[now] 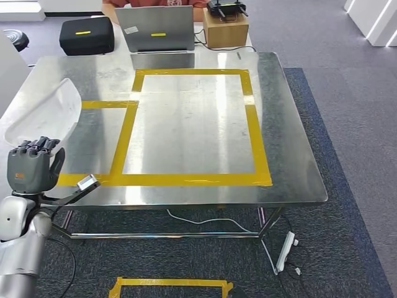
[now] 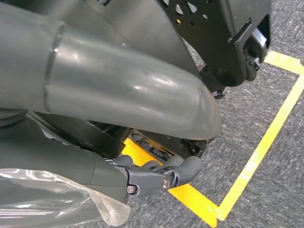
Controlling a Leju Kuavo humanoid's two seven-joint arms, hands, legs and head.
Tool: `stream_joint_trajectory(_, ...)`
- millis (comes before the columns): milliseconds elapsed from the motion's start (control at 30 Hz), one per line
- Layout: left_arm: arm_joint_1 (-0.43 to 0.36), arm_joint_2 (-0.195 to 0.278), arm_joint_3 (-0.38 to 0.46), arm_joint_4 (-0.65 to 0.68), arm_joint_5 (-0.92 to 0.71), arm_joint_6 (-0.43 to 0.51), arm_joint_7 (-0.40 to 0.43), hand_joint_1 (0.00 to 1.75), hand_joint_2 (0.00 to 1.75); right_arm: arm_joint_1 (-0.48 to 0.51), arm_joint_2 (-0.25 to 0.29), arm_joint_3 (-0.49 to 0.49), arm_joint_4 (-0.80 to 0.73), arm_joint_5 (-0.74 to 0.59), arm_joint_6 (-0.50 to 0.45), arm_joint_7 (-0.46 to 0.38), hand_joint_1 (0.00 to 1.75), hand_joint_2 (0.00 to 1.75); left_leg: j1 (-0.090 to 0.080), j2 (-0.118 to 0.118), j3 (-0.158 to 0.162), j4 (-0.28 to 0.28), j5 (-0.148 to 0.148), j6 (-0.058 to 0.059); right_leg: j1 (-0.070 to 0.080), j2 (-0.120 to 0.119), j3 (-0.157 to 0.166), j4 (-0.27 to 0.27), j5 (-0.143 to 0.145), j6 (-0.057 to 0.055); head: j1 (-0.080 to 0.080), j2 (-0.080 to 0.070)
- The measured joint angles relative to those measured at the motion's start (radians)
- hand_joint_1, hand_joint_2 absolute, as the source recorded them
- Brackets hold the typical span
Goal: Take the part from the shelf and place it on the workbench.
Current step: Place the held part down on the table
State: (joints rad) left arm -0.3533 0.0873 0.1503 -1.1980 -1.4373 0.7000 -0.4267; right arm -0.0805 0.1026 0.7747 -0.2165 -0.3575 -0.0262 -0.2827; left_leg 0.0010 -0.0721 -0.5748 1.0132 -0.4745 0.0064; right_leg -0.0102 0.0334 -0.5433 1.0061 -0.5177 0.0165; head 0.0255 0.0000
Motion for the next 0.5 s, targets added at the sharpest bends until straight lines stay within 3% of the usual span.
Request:
stream_joint_trajectory(200,-0.052,0.052,-0.082,0.151,-0.009,0.0,0.079,1.75,1.75,-0.007,0.0,0.022,-0.006,-0.02,0.001,0.01,0.0,0.0,0.0,0.0,0.0,0.0,0.0,0.0,0.0,0.0,0.0,0.0,0.0,0.0,0.0,0.0)
stream_joint_trajectory(500,-0.095,0.074,-0.131,0.291,-0.024,0.0,0.067,1.75,1.75,-0.013,0.0,0.038,-0.012,-0.019,0.001,0.012,0.0,0.0,0.0,0.0,0.0,0.0,0.0,0.0,0.0,0.0,0.0,0.0,0.0,0.0,0.0,0.0)
